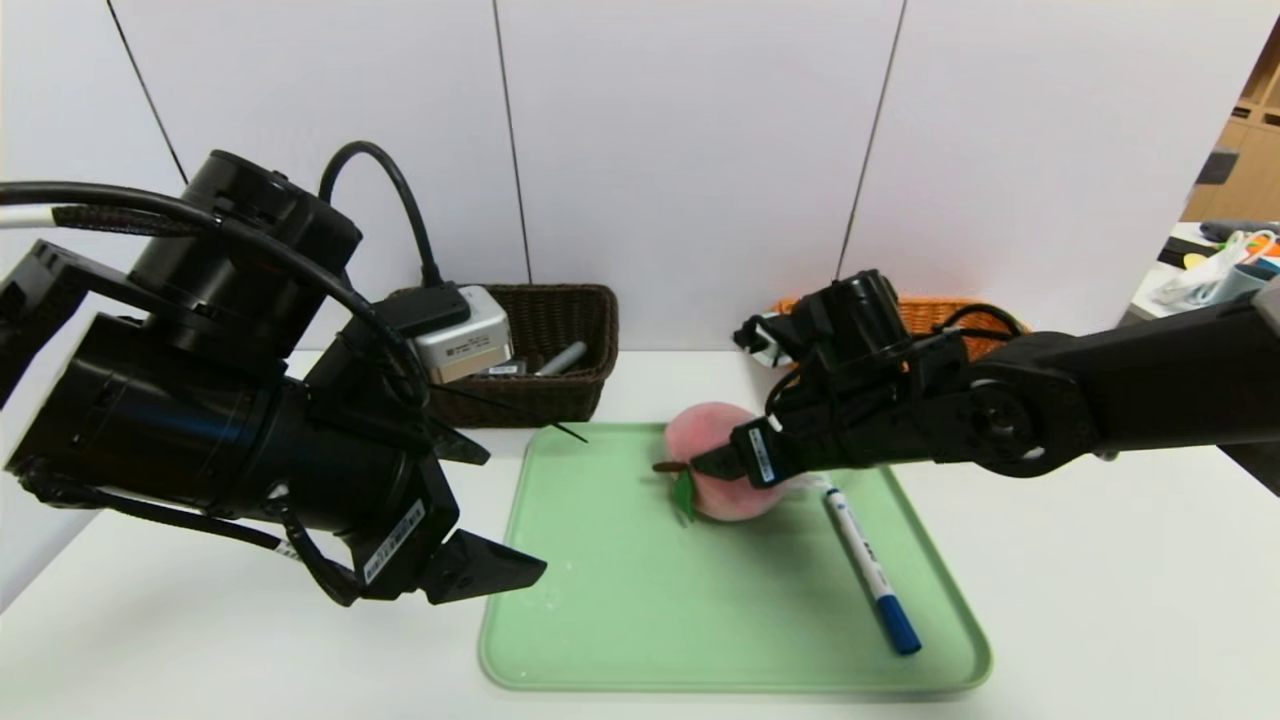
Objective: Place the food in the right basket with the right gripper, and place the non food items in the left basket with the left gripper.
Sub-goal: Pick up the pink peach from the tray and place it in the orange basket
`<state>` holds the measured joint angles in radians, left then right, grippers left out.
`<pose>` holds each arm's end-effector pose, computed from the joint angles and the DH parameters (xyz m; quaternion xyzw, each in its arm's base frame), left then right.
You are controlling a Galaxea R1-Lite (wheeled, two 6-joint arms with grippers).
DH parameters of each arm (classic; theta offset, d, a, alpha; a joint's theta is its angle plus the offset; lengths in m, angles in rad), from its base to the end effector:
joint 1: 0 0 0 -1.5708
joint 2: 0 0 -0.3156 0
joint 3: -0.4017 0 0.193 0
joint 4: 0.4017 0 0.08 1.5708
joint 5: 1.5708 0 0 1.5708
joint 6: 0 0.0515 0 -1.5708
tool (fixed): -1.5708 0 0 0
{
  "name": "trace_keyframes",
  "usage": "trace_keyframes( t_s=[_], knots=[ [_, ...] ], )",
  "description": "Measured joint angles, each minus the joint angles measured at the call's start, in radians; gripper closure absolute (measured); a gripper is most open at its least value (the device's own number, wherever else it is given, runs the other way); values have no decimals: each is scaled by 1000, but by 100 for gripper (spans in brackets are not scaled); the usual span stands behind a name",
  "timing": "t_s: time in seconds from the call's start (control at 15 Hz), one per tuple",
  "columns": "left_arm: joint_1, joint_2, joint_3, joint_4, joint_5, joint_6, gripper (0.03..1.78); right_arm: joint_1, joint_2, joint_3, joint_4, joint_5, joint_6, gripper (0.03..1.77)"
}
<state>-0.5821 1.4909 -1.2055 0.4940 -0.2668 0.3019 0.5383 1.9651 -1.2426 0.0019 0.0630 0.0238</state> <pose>0.2087 -0.1536 0.2458 0.1857 0.3136 -0.4330 0.8244 0.3442 0.2093 0.1434 -0.0728 0.3476 0.2728 0.8941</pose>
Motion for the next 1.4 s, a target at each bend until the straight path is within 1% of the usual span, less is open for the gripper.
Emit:
trace_keyframes(
  t_s=[0.53, 0.67, 0.73, 0.93, 1.07, 1.13, 1.4],
  knots=[
    [0, 9, -3, -1, -1, 0, 12, 9, 69, -13, -15, 0, 1, 9],
    [-1, 9, -5, -1, -1, 0, 12, 10, 70, -11, -17, 0, 1, 42],
    [-1, 9, -5, -1, -1, 0, 12, 10, 70, -8, -28, -1, 1, 55],
    [-1, 9, -7, -1, -1, 0, 12, 10, 66, -2, -47, -2, 1, 85],
    [0, 7, -9, -1, -1, 1, 12, 11, 52, -1, -45, -2, 6, 97],
    [0, 5, -9, 0, -1, 2, 12, 11, 40, -1, -45, -3, 15, 100],
    [-2, 1, -13, -1, -2, 7, 12, 12, -36, -5, -47, -2, 41, 101]
  ],
)
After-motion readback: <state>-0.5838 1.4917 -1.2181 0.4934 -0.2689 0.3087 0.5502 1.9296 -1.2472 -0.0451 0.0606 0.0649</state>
